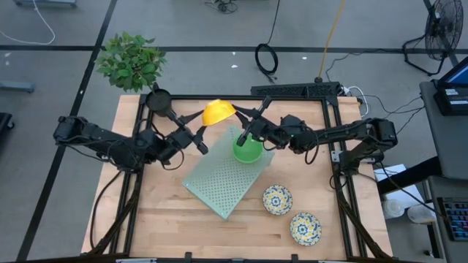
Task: Pick & Place Mini bowls
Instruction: Put the top patterned bowl on the left of the shelf, then stack the bottom patterned bowl on the patterned bowl on the shelf
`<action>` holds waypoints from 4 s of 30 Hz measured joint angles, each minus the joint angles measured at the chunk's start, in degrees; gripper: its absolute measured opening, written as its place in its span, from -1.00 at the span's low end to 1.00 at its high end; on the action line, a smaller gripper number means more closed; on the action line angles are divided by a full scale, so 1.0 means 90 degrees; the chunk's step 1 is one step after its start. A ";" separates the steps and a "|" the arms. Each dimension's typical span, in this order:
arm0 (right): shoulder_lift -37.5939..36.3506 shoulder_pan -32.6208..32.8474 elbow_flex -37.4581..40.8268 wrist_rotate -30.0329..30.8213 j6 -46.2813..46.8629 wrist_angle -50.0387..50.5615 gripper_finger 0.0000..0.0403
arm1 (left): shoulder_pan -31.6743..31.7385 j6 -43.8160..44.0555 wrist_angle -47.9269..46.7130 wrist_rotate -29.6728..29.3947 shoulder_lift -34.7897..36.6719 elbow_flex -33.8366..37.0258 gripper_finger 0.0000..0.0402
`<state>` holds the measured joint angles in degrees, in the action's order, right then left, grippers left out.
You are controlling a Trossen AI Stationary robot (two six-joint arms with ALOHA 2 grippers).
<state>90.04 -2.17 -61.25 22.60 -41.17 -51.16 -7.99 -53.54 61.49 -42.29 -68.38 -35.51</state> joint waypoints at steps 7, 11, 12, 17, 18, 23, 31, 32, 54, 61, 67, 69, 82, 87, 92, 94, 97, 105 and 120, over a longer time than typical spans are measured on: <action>0.0009 0.0035 0.0034 -0.0297 0.0241 0.0417 -1.00 | 0.0039 -0.0040 0.0167 -0.0298 0.0049 -0.0036 -0.90; 0.0000 0.0015 0.0034 -0.0532 0.0475 0.0779 -1.00 | 0.0034 -0.0066 0.0243 -0.0725 0.0022 -0.0026 -0.94; 0.0004 0.0012 0.0051 -0.0586 0.0506 0.0873 -1.00 | 0.0017 -0.0082 0.0234 -0.0901 0.0022 -0.0026 -0.94; -0.0002 0.0179 0.0218 -0.0207 0.0476 0.0916 -0.97 | -0.0263 0.0030 0.0125 -0.1475 0.0082 -0.0066 -0.94; -0.0041 0.0224 0.0261 0.0043 0.0470 0.0964 -0.97 | -0.0377 0.0034 -0.0005 -0.1650 0.0091 -0.0153 -0.94; -0.0145 0.0511 0.0291 0.0855 0.0320 0.1161 -0.97 | -0.1012 -0.0063 -0.1368 -0.3185 0.0124 -0.0803 -0.94; -0.0583 0.0887 0.0292 0.1877 -0.0034 0.1833 -0.94 | -0.1872 0.1732 -0.4658 -0.4124 0.0124 -0.2353 -0.91; -0.0730 0.0918 0.0287 0.1935 0.0022 0.2007 -0.94 | -0.1982 0.2080 -0.5107 -0.4004 0.0129 -0.2536 -0.92; -0.3234 0.0950 0.0289 0.1985 0.1298 0.5052 -0.96 | 0.0250 0.7571 -1.5231 0.3961 -0.1553 -0.8995 -0.94; -0.3595 0.0950 0.0289 0.1985 0.1655 0.5765 -0.97 | 0.0664 0.7210 -1.6290 0.5874 -0.2786 -0.9065 -0.94; -0.3643 0.0950 0.0289 0.1983 0.2041 0.6236 -0.96 | 0.0492 0.6234 -1.6307 0.6087 -0.3770 -0.9065 -0.94; -0.3645 0.0950 0.0289 0.1983 0.2051 0.6305 -0.97 | 0.0461 0.6036 -1.6329 0.6223 -0.4036 -0.9065 -0.94; -0.3643 0.0950 0.0289 0.1983 0.2170 0.6475 -0.96 | 0.0485 0.5669 -1.6351 0.6361 -0.4576 -0.8788 -0.94; -0.3643 0.0950 0.0289 0.1983 0.2170 0.6477 -0.97 | 0.0498 0.5790 -1.6220 0.6307 -0.4585 -0.8312 -0.94; -0.3643 0.0950 0.0289 0.1983 0.2170 0.6477 -0.97 | 0.0630 0.5872 -1.5996 0.6364 -0.4569 -0.7861 -0.94; -0.3643 0.0950 0.0289 0.1981 0.2170 0.6477 -0.97 | 0.0700 0.5970 -1.6007 0.6379 -0.4559 -0.7781 -0.94; -0.3643 0.0947 0.0289 0.1980 0.2170 0.6477 -0.97 | 0.0803 0.6035 -1.6008 0.6395 -0.4559 -0.7766 -0.93; -0.3643 0.0947 0.0289 0.1980 0.2170 0.6477 -0.96 | 0.0899 0.6055 -1.5976 0.6068 -0.4506 -0.7744 -0.39; -0.3643 0.1227 0.0289 0.1969 0.2315 0.6501 -0.91 | 0.0816 0.6088 -1.5446 0.6313 -0.3068 -0.7744 0.20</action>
<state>57.25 8.87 -58.65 40.33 -20.34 7.35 -0.64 1.25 -77.53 14.53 -95.99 -105.21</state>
